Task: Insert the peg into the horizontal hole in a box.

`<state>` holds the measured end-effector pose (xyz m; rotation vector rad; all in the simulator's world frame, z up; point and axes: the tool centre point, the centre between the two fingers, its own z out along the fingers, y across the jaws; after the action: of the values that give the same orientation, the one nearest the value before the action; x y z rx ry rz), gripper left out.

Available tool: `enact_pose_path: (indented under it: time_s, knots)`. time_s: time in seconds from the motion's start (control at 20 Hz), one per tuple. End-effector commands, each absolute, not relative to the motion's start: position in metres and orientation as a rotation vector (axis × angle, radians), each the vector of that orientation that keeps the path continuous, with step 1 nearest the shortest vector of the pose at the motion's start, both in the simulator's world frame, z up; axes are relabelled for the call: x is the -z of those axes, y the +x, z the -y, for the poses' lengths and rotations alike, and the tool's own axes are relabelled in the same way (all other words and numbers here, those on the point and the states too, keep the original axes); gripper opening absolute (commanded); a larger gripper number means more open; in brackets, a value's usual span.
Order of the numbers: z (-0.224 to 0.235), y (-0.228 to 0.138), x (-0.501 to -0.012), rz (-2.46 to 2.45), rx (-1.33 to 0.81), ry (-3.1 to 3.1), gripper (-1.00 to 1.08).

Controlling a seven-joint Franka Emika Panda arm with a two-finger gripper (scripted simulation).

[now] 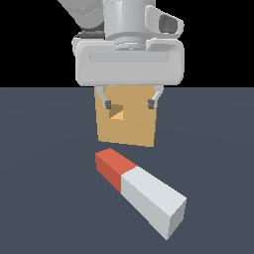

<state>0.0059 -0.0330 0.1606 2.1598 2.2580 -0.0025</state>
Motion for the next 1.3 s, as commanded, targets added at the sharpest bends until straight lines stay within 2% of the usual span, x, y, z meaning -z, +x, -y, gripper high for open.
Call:
enact_pose_path:
  time_s: [0.0, 1.25]
  knots:
    - [0.038, 0.006, -0.156, -2.293, 0.003, 2.124, 1.0]
    - [0.117, 0.025, -0.088, -2.763, -0.001, 1.488, 1.0]
